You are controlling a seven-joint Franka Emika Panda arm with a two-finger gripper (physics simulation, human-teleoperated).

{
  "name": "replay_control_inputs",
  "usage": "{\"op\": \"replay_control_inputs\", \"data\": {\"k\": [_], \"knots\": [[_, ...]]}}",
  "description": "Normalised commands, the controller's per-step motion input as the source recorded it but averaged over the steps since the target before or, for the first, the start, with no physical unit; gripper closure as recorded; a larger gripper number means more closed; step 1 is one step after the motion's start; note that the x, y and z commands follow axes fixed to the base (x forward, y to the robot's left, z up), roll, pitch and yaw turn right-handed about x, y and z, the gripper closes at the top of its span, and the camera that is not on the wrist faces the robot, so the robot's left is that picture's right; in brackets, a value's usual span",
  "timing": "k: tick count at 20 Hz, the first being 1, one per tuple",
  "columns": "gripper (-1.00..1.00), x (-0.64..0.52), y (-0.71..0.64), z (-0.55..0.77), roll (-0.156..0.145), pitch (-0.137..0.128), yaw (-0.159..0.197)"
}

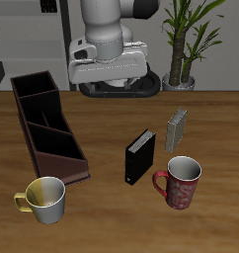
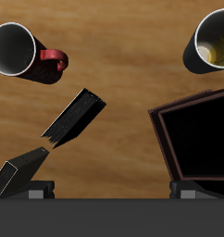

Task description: Place the white-yellow mug into the right desk caddy's right compartment and place the black book into the right desk caddy's back compartment

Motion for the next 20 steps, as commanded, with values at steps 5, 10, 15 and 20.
{"op": "replay_control_inputs", "data": {"k": [5, 10, 15, 20], "knots": [[-1.00, 0.44, -0.46, -0.13, -0.080, -0.027, 0.032], [-1.00, 0.44, -0.24, -0.16, -0.026, -0.006, -0.002], [-1.00, 0.24, -0.06, -0.08, 0.033, -0.001, 0.021], [-1.00, 0.29, -0.21, 0.08, -0.007, -0.039, 0.072]]}}
